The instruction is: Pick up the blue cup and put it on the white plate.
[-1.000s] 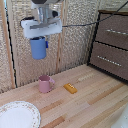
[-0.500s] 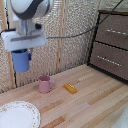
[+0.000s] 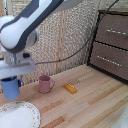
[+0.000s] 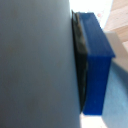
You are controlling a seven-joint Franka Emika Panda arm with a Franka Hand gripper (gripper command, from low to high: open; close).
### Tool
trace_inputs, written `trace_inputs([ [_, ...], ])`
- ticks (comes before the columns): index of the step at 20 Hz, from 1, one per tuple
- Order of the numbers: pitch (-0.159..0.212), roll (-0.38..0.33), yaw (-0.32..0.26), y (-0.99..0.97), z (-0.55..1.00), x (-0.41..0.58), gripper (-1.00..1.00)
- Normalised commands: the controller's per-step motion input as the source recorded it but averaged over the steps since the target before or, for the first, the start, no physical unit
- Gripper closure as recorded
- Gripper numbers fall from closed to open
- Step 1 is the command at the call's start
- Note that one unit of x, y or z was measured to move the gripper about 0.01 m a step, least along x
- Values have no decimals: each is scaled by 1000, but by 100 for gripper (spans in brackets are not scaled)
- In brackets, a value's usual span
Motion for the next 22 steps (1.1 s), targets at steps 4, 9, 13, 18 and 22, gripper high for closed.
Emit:
trace_inputs([
  [4, -87, -233, 67, 359, -622, -75, 100],
  [9, -176, -232, 123, 83, -334, 39, 100],
  [13, -138, -105, 95, 9, -61, 8, 100],
  [18, 0, -12, 24, 14, 154, -6, -100],
  [22, -15, -15, 1, -145, 564, -13, -100],
])
